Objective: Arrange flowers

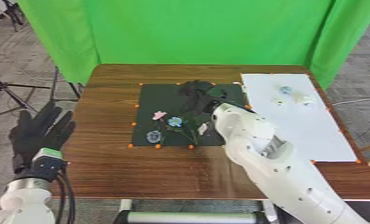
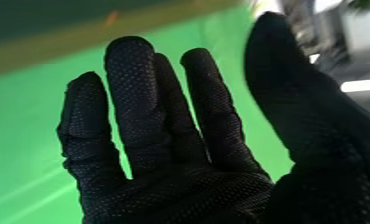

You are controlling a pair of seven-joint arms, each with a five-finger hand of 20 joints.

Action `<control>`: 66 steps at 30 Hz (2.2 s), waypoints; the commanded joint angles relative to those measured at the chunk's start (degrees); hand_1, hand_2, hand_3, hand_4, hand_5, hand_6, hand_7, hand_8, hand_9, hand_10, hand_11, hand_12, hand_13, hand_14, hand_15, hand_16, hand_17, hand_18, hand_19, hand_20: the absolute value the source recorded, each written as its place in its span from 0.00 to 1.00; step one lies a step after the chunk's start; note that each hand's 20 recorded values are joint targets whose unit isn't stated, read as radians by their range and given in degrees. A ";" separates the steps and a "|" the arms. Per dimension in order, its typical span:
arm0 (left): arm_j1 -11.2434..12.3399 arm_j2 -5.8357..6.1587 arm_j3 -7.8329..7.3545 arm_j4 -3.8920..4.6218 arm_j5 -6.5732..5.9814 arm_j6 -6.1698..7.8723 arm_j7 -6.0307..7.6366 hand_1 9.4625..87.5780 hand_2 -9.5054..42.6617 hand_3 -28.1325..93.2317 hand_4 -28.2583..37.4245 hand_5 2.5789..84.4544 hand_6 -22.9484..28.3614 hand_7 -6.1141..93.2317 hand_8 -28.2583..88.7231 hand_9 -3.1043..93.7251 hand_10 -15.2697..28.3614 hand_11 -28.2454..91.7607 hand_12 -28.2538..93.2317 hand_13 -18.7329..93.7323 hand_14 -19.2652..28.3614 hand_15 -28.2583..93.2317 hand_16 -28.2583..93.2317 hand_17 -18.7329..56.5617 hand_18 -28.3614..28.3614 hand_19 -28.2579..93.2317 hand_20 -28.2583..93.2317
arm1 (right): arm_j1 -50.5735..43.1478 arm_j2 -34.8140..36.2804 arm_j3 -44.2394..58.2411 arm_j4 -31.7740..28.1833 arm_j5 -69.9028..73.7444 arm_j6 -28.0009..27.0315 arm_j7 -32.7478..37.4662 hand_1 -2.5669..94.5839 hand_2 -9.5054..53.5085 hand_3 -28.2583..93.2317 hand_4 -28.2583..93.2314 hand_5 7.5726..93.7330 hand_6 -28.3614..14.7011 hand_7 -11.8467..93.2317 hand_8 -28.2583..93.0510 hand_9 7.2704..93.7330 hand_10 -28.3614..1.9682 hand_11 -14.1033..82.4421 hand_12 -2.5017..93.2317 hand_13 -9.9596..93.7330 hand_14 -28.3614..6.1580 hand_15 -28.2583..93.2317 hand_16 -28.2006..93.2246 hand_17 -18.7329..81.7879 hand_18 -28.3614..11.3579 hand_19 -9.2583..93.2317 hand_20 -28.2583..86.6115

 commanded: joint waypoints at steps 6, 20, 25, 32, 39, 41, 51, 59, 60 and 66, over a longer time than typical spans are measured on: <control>3.77 -0.37 -2.28 -1.17 1.90 -3.09 1.98 0.23 0.40 0.80 0.00 0.44 0.58 0.21 0.16 0.34 0.64 0.47 0.31 0.37 0.71 0.59 0.16 0.17 0.74 0.52 0.31 | -8.90 15.51 20.48 6.01 10.78 6.18 13.23 0.41 0.00 0.89 0.00 0.44 0.58 0.29 0.12 0.43 0.45 0.28 0.18 0.58 0.42 0.69 0.41 0.45 0.18 0.80 0.55; 2.81 -0.41 -1.63 -0.11 5.21 -6.61 0.49 0.23 0.39 0.80 0.00 0.44 0.58 0.20 0.16 0.34 0.64 0.46 0.32 0.37 0.71 0.58 0.17 0.17 0.74 0.51 0.31 | -9.99 14.97 19.99 9.18 8.38 5.67 11.40 0.46 0.00 0.90 0.00 0.40 0.62 0.31 0.11 0.38 0.57 0.28 0.16 0.56 0.44 0.66 0.39 0.44 0.18 0.79 0.53; 2.59 -0.42 -1.21 0.14 5.29 -7.11 0.60 0.23 0.38 0.80 0.00 0.45 0.58 0.20 0.16 0.34 0.64 0.46 0.32 0.37 0.71 0.58 0.17 0.17 0.74 0.51 0.32 | -8.48 14.94 18.06 9.82 8.20 5.67 11.01 0.48 0.00 0.90 0.00 0.40 0.64 0.31 0.11 0.38 0.62 0.28 0.15 0.57 0.46 0.66 0.39 0.44 0.19 0.80 0.53; 2.73 -0.63 -1.02 0.12 5.02 -7.62 0.83 0.23 0.37 0.80 0.00 0.45 0.58 0.20 0.16 0.34 0.64 0.45 0.32 0.37 0.71 0.57 0.17 0.17 0.74 0.50 0.32 | -8.10 14.81 16.13 11.24 5.64 4.92 11.23 0.52 0.00 0.89 0.00 0.48 0.62 0.32 0.10 0.47 0.56 0.30 0.15 0.62 0.52 0.64 0.42 0.46 0.20 0.81 0.53; 2.83 -0.77 -1.03 0.14 5.00 -7.74 0.74 0.22 0.37 0.80 0.00 0.45 0.58 0.20 0.16 0.34 0.64 0.45 0.32 0.37 0.72 0.57 0.17 0.17 0.75 0.50 0.32 | -9.01 15.13 15.43 11.75 3.55 8.67 10.60 0.64 0.00 0.80 0.00 0.65 0.68 0.40 0.18 0.78 0.69 0.24 0.39 0.71 0.69 0.57 0.58 0.48 0.24 0.80 0.55; 3.03 -0.47 -0.90 -0.01 4.39 -7.34 1.13 0.22 0.37 0.80 0.00 0.45 0.58 0.20 0.16 0.34 0.64 0.45 0.32 0.37 0.72 0.57 0.17 0.17 0.75 0.50 0.32 | -9.40 15.28 14.99 11.76 2.89 11.06 10.24 0.65 0.01 0.80 0.00 0.69 0.69 0.43 0.19 0.83 0.71 0.26 0.44 0.73 0.70 0.58 0.60 0.49 0.24 0.81 0.56; 2.92 -0.44 -0.56 0.09 4.11 -7.27 0.77 0.22 0.37 0.80 0.00 0.45 0.59 0.19 0.16 0.34 0.64 0.45 0.32 0.37 0.72 0.57 0.17 0.17 0.75 0.50 0.32 | -10.80 16.18 14.77 8.86 -0.44 19.54 8.11 0.67 0.00 0.82 0.00 0.77 0.69 0.43 0.22 0.89 0.70 0.28 0.51 0.77 0.70 0.60 0.63 0.51 0.23 0.82 0.58; 3.55 -0.34 -1.24 -0.18 3.92 -6.88 1.04 0.22 0.37 0.80 0.00 0.45 0.59 0.19 0.16 0.34 0.64 0.45 0.32 0.37 0.72 0.57 0.17 0.17 0.75 0.50 0.32 | -6.51 13.27 11.74 2.73 1.81 23.07 3.63 0.66 0.00 0.83 0.00 0.77 0.69 0.43 0.23 0.89 0.70 0.28 0.52 0.77 0.70 0.61 0.64 0.51 0.23 0.82 0.59; 3.35 -0.71 -1.16 -0.13 3.95 -6.90 0.80 0.22 0.37 0.80 0.00 0.45 0.59 0.19 0.16 0.34 0.64 0.45 0.32 0.37 0.72 0.57 0.17 0.17 0.75 0.50 0.32 | -5.53 12.37 10.66 2.48 2.41 22.91 2.35 0.66 0.00 0.83 0.00 0.77 0.69 0.43 0.23 0.89 0.70 0.28 0.52 0.77 0.70 0.61 0.64 0.51 0.23 0.82 0.59; 1.38 -0.79 0.08 0.55 4.29 -7.73 -0.96 0.22 0.38 0.80 0.00 0.45 0.59 0.19 0.16 0.34 0.64 0.45 0.32 0.37 0.72 0.57 0.17 0.17 0.75 0.50 0.32 | -1.19 6.60 3.87 2.42 2.99 20.19 -1.56 0.66 0.00 0.83 0.00 0.77 0.69 0.43 0.23 0.89 0.70 0.29 0.52 0.77 0.70 0.61 0.64 0.51 0.23 0.82 0.59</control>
